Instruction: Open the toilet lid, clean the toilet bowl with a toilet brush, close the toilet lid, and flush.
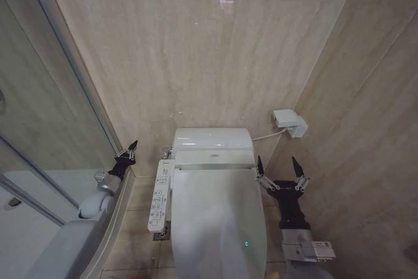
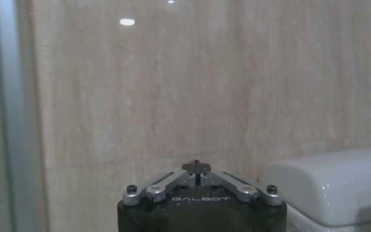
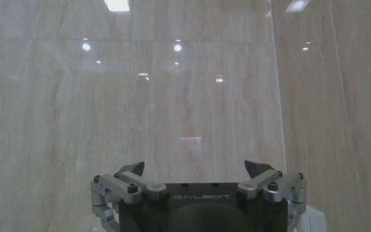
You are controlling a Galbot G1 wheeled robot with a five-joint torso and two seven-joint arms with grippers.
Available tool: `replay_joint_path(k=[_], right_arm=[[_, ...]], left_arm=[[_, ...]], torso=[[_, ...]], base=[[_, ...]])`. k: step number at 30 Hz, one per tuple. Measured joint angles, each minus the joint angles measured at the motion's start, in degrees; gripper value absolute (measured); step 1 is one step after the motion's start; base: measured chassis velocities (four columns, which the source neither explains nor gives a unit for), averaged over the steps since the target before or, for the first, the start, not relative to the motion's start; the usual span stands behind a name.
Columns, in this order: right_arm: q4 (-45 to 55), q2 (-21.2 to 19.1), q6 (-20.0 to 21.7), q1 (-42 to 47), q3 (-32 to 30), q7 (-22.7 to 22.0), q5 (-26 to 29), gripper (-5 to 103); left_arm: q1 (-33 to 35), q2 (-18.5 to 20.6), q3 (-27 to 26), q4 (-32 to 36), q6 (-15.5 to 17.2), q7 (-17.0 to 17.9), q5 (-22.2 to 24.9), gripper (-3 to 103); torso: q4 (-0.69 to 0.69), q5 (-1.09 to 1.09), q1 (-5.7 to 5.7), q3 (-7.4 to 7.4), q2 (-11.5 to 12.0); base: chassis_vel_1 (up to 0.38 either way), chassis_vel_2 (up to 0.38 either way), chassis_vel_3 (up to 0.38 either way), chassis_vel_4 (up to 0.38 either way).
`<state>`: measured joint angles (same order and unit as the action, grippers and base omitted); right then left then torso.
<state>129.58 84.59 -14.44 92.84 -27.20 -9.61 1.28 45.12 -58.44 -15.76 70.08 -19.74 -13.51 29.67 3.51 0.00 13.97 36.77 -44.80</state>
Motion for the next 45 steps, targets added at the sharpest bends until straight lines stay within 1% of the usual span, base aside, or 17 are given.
replay_joint_path(k=[3, 5, 7, 8, 10, 12, 15, 16, 19, 28, 30, 33, 34, 37, 39, 40, 45], right_arm=[[0.0, 0.0, 0.0, 0.0, 0.0, 0.0, 0.0, 100], [0.0, 0.0, 0.0, 0.0, 0.0, 0.0, 0.0, 100], [0.0, 0.0, 0.0, 0.0, 0.0, 0.0, 0.0, 100], [0.0, 0.0, 0.0, 0.0, 0.0, 0.0, 0.0, 100], [0.0, 0.0, 0.0, 0.0, 0.0, 0.0, 0.0, 100], [0.0, 0.0, 0.0, 0.0, 0.0, 0.0, 0.0, 100], [0.0, 0.0, 0.0, 0.0, 0.0, 0.0, 0.0, 100], [0.0, 0.0, 0.0, 0.0, 0.0, 0.0, 0.0, 100], [0.0, 0.0, 0.0, 0.0, 0.0, 0.0, 0.0, 100], [0.0, 0.0, 0.0, 0.0, 0.0, 0.0, 0.0, 100], [0.0, 0.0, 0.0, 0.0, 0.0, 0.0, 0.0, 100], [0.0, 0.0, 0.0, 0.0, 0.0, 0.0, 0.0, 100], [0.0, 0.0, 0.0, 0.0, 0.0, 0.0, 0.0, 100], [0.0, 0.0, 0.0, 0.0, 0.0, 0.0, 0.0, 100], [0.0, 0.0, 0.0, 0.0, 0.0, 0.0, 0.0, 100], [0.0, 0.0, 0.0, 0.0, 0.0, 0.0, 0.0, 100], [0.0, 0.0, 0.0, 0.0, 0.0, 0.0, 0.0, 100]], left_arm=[[-4.0, 0.3, 3.5, -3.8, -1.0, -2.0, -0.2, 0], [-5.0, 0.1, 4.4, -5.0, -1.5, -2.6, -0.3, 0], [-7.4, -0.7, 6.4, -8.3, -3.2, -4.8, -0.9, 0], [-7.4, -0.7, 6.4, -8.3, -3.2, -4.8, -0.9, 0], [-9.9, -1.5, 8.9, -12.2, -5.2, -7.6, -1.8, 0], [-10.7, -1.9, 9.8, -13.4, -5.6, -8.4, -2.0, 0], [-13.3, -3.2, 11.8, -17.7, -6.9, -10.7, -2.9, 0], [-13.3, -3.2, 11.8, -17.7, -6.9, -10.7, -2.9, 0], [-15.9, -5.0, 12.5, -21.8, -8.8, -12.8, -5.0, 0], [-19.5, -7.0, 13.4, -27.1, -10.4, -16.2, -7.0, 0], [-19.6, -7.0, 13.4, -27.4, -10.4, -16.6, -7.2, 0], [-19.7, -6.8, 13.6, -28.0, -10.7, -19.3, -7.5, 0], [-19.7, -6.8, 13.6, -28.0, -10.7, -19.3, -7.5, 0], [-19.7, -6.2, 13.5, -29.0, -11.3, -23.1, -8.2, 0], [-19.7, -6.0, 13.4, -29.2, -11.4, -24.0, -8.3, 0], [-19.7, -5.5, 13.3, -29.6, -11.6, -25.3, -8.6, 0], [-19.6, -4.8, 13.2, -30.6, -11.9, -26.3, -8.9, 0]], torso=[[0.01, 0.00, 0.00, 0.00, 0.0], [0.01, 0.01, 0.00, 0.00, 0.0], [0.02, 0.00, 0.00, 0.00, 0.0], [0.02, 0.00, 0.00, 0.00, 0.0], [0.02, 0.00, 0.00, 0.00, 0.0], [0.02, 0.00, 0.00, 0.00, 0.0], [0.00, 0.00, -0.01, 0.00, 0.0], [0.00, 0.00, -0.01, 0.00, 0.0], [0.01, 0.00, -0.01, 0.00, 0.0], [0.01, 0.00, -0.01, 0.00, 0.0], [0.02, 0.01, -0.01, 0.00, 0.0], [0.02, 0.00, 0.00, 0.00, 0.0], [0.02, 0.00, 0.00, 0.00, 0.0], [0.00, 0.00, -0.01, 0.00, 0.0], [0.00, -0.01, -0.01, 0.00, 0.0], [0.01, -0.01, -0.01, 0.00, 0.0], [0.00, -0.01, -0.01, 0.00, 0.0]], base=[[0.000, 0.000, 0.000, 0.000], [0.000, 0.000, 0.000, 0.000], [0.000, 0.000, 0.000, 0.000], [0.000, 0.000, 0.000, 0.000], [0.000, 0.000, 0.000, 0.000], [0.000, 0.000, 0.000, 0.000], [0.000, 0.000, 0.000, 0.000], [0.000, 0.000, 0.000, 0.000], [0.000, 0.000, 0.000, 0.000], [0.000, 0.000, 0.000, 0.000], [0.000, 0.000, 0.000, 0.000], [0.000, 0.000, 0.000, 0.000], [0.000, 0.000, 0.000, 0.000], [0.000, 0.000, 0.000, 0.000], [0.000, 0.000, 0.000, 0.000], [0.000, 0.000, 0.000, 0.000], [0.000, 0.000, 0.000, 0.000]])
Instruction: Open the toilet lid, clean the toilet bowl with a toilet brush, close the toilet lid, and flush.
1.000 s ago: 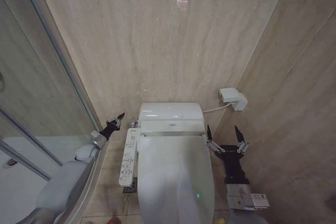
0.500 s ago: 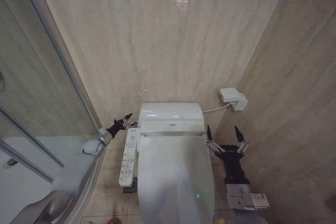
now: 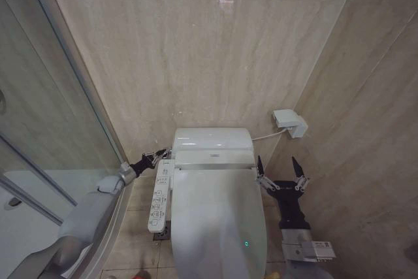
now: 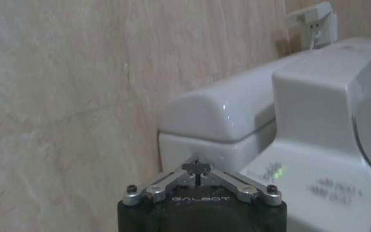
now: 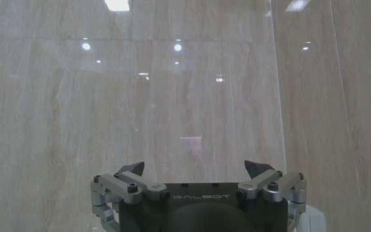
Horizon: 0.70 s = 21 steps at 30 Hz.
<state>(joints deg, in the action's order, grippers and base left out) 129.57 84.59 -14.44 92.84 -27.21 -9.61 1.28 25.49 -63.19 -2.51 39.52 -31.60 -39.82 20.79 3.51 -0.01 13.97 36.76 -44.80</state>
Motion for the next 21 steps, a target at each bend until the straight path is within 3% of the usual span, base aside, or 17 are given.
replay_joint_path(k=[9, 21], right_arm=[[0.0, 0.0, 0.0, 0.0, 0.0, 0.0, 0.0, 100], [0.0, 0.0, 0.0, 0.0, 0.0, 0.0, 0.0, 100]], left_arm=[[-3.6, -1.1, 0.2, -6.7, -2.7, -2.2, -3.2, 0], [-5.8, -3.6, 0.6, -9.4, -4.2, -2.4, -4.6, 0]], torso=[[0.01, 0.01, 0.00, 0.00, 0.0], [0.03, 0.01, 0.00, 0.00, 0.0]], base=[[0.000, 0.000, 0.000, 0.000], [0.000, 0.000, 0.000, 0.000]])
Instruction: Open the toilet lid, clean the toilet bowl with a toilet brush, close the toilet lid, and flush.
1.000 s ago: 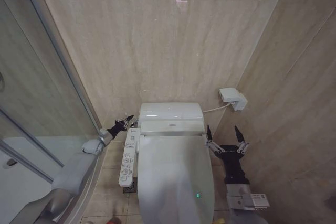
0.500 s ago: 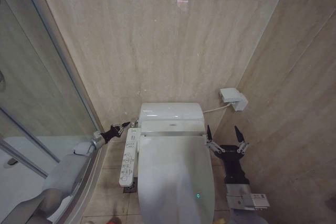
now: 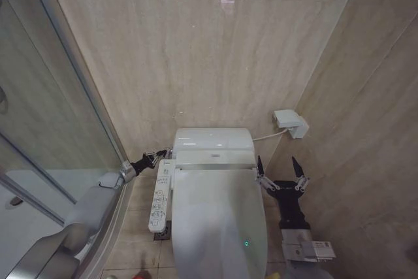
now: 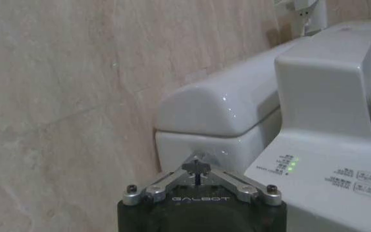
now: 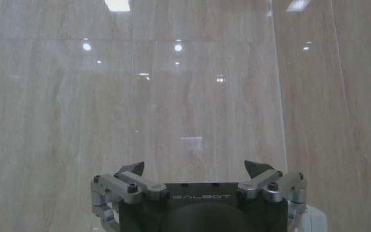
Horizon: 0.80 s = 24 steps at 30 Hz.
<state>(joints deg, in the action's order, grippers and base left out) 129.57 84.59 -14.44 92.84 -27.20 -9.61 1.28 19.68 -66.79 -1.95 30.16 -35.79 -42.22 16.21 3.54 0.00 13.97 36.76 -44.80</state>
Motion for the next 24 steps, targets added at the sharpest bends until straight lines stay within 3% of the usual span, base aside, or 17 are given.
replay_joint_path(k=[11, 14, 15, 24], right_arm=[[0.0, 0.0, 0.0, 0.0, 0.0, 0.0, 0.0, 100], [0.0, 0.0, 0.0, 0.0, 0.0, 0.0, 0.0, 100], [0.0, 0.0, 0.0, 0.0, 0.0, 0.0, 0.0, 100], [0.0, 0.0, 0.0, 0.0, 0.0, 0.0, 0.0, 100]], left_arm=[[1.6, -0.5, -0.3, -1.3, 0.0, -1.3, -0.5, 0], [2.0, -0.6, -0.2, -1.8, 0.2, -1.7, -0.6, 0], [2.0, -0.7, -0.3, -2.1, 0.2, -1.8, -0.6, 0], [1.2, -0.7, -1.0, -2.7, 0.1, -1.8, -0.6, 0]], torso=[[-0.05, 0.03, -0.01, 0.00, 0.0], [-0.05, -0.09, 0.01, 0.04, 0.0], [0.02, -0.06, 0.02, 0.03, 0.0], [-0.02, -0.01, 0.01, 0.01, 0.0]], base=[[0.000, 0.000, 0.000, 0.000], [0.000, 0.000, 0.000, 0.000], [0.000, 0.000, 0.000, 0.000], [0.000, 0.000, 0.000, 0.000]])
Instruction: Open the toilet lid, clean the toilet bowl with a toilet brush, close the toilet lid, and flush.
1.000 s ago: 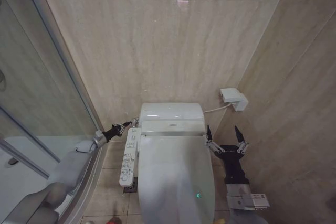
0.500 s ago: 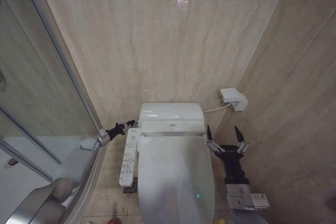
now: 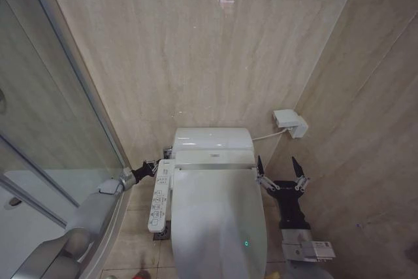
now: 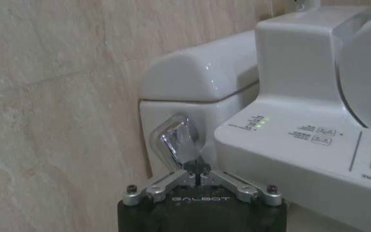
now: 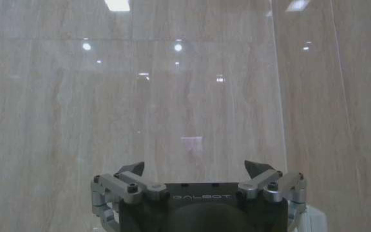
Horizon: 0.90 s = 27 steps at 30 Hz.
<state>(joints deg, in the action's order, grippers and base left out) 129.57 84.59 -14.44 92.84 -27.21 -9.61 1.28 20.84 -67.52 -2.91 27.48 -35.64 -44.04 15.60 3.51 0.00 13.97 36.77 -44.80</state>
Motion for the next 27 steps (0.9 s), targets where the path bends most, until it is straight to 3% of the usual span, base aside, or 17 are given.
replay_joint_path(k=[27], right_arm=[[0.0, 0.0, 0.0, 0.0, 0.0, 0.0, 0.0, 100]], left_arm=[[-0.4, -0.3, -0.2, -0.5, 0.0, -0.3, 0.0, 0]], torso=[[0.02, 0.00, 0.00, -0.01, 0.0]], base=[[0.000, 0.000, 0.000, 0.000]])
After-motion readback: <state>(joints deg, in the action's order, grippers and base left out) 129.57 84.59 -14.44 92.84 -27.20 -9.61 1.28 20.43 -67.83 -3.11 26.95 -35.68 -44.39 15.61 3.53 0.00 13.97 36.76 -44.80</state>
